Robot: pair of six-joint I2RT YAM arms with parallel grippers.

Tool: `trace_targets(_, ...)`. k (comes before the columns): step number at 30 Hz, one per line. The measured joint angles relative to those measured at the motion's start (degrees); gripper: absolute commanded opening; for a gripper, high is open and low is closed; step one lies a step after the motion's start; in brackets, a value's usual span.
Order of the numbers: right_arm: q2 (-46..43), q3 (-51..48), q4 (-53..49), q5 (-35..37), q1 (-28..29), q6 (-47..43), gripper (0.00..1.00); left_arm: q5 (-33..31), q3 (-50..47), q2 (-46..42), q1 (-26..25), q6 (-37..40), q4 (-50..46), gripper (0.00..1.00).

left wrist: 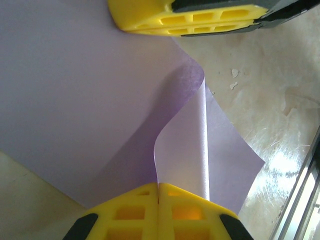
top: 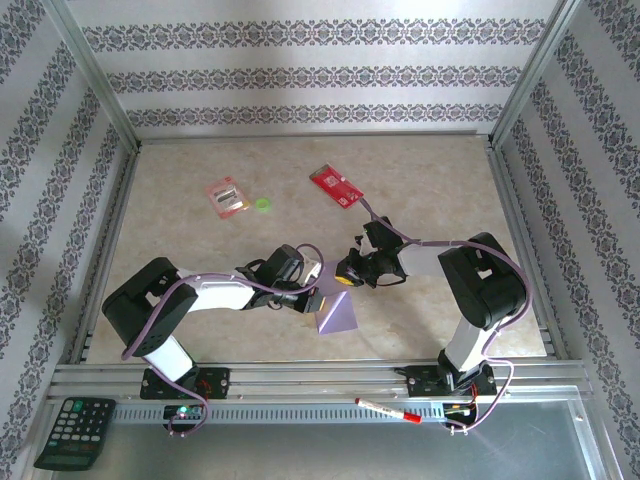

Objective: Fold a paper plane with a square sheet of paper (pick it up from the middle)

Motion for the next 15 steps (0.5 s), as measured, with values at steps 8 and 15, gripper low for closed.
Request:
trace_targets(8,0.0,0.0,0.0,0.0,0.0,0.0,0.1,0.2,0.1,1.3,0.7,-0.2,0.0,0.03)
trace_targets(15,0.0,0.0,0.0,0.0,0.0,0.0,0.1,0.2,0.1,1.5,0.8,-0.2,0.0,0.04)
